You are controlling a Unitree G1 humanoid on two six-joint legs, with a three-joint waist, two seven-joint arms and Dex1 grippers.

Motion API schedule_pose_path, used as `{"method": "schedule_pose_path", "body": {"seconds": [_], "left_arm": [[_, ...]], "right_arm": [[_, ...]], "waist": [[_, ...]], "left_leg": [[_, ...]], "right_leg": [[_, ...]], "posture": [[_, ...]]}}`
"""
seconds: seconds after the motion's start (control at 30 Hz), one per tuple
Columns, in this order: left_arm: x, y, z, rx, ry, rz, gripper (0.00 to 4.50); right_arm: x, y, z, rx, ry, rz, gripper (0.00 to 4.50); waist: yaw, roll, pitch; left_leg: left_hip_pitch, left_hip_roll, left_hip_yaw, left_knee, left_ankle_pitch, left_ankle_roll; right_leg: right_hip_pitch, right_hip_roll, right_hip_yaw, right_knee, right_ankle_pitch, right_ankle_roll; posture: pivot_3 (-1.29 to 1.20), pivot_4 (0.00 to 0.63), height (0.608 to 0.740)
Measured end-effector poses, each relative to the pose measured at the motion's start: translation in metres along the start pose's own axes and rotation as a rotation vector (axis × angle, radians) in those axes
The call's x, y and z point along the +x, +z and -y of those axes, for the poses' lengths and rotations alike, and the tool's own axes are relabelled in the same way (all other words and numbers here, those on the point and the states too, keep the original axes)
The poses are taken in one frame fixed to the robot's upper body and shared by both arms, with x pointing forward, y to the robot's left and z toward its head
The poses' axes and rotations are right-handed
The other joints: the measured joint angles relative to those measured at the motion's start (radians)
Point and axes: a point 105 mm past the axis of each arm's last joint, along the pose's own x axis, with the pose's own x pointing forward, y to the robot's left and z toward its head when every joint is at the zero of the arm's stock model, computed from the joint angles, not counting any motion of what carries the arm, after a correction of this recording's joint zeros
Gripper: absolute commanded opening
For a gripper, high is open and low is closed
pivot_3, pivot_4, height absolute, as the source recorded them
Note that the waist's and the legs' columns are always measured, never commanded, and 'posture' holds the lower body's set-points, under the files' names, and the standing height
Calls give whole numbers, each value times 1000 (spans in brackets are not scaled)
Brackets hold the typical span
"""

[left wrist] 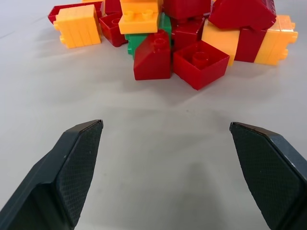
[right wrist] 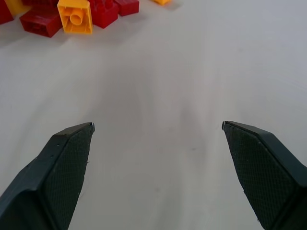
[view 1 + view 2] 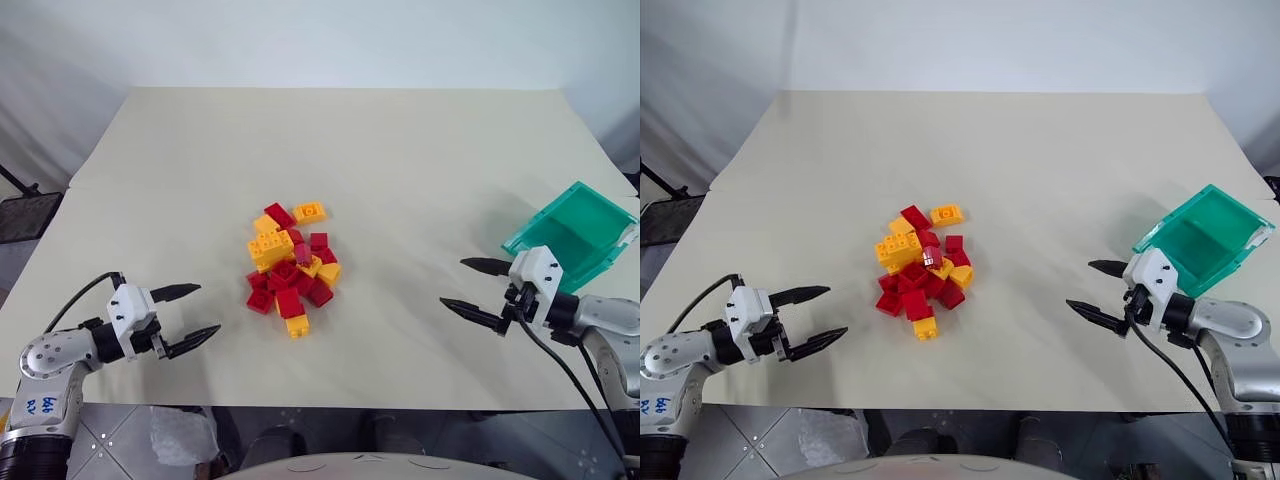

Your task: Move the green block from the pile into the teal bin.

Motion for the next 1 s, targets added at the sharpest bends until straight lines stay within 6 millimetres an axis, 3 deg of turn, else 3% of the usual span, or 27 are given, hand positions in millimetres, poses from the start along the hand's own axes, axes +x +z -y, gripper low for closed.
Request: {"method": "schedule_pose_path", "body": {"seconds": [0.43, 0.53, 0.73, 0.93, 1.0], "left_arm": [[0, 8, -12, -45, 91, -2, 4500], [-1, 14, -12, -28, 81, 23, 3953], [-2, 41, 4, -30, -4, 131, 2037], [9, 75, 25, 2, -145, 210, 218], [23, 85, 31, 6, -190, 217, 13]], "right_arm": [[6, 5, 5, -1, 3, 27, 4479], [12, 8, 4, 13, 25, 43, 4500], [17, 21, 1, 58, 84, 97, 4500], [17, 30, -11, 50, 182, 133, 4500], [18, 32, -10, 45, 179, 139, 4500]], "waist": [[-2, 0, 0], [-3, 0, 0], [0, 0, 0], [0, 0, 0], [3, 0, 0]], "left_leg": [[0, 0, 1, 0, 0, 0], [1, 0, 1, 0, 0, 0], [0, 0, 0, 1, 0, 0], [0, 0, 1, 1, 0, 0], [0, -1, 1, 2, 0, 0]], "right_leg": [[0, 0, 1, 1, 0, 0], [0, 0, 1, 1, 0, 0], [0, 0, 7, 1, 0, 0], [0, 0, 9, 1, 0, 0], [0, 0, 9, 3, 0, 0]], "posture": [[0, 150, 740], [0, 150, 740], [0, 150, 740], [0, 150, 740], [0, 150, 740]]}}
